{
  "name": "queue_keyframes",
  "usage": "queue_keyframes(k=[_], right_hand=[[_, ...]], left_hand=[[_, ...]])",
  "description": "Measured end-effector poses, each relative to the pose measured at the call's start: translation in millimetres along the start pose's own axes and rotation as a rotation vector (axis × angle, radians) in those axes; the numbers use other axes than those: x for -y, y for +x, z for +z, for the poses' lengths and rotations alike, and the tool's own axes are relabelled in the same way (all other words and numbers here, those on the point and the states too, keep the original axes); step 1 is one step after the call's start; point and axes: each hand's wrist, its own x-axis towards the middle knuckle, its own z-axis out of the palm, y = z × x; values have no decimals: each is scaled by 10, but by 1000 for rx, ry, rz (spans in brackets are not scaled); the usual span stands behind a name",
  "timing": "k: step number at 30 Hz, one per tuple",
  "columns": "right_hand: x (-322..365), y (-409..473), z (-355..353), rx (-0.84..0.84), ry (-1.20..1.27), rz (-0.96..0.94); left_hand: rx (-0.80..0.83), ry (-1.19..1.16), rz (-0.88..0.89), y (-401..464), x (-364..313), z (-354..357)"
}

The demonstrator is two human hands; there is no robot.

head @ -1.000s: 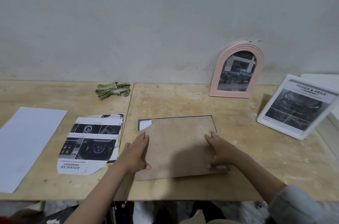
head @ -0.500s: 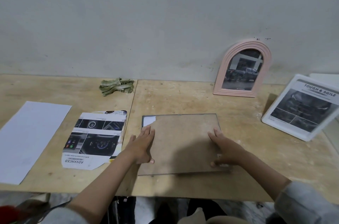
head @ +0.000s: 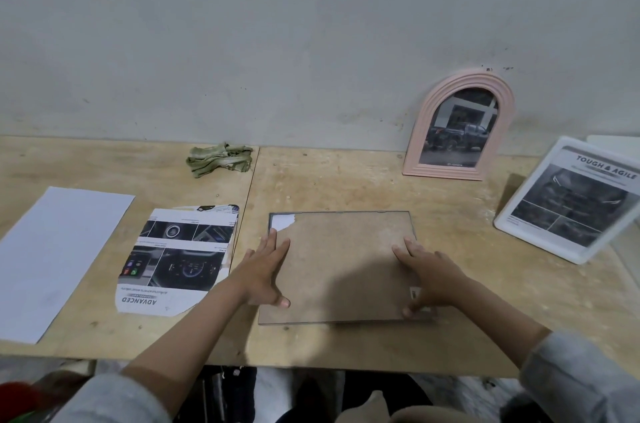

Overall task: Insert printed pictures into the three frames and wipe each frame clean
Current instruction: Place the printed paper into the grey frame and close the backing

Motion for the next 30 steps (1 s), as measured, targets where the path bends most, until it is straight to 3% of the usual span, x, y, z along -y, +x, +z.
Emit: queue_keyframes(k=[7, 16, 23, 30], right_hand=[[-33, 34, 45, 29, 122, 14], [-39, 47, 38, 80, 117, 20], [-138, 51, 170, 100, 280, -25], [-100, 48, 160, 116, 220, 11]], left_hand=[[-48, 57, -56, 41, -104, 6], [91, 221, -44, 58, -116, -140], [44, 248, -30, 66, -96, -53], [44, 287, -20, 82, -102, -33]])
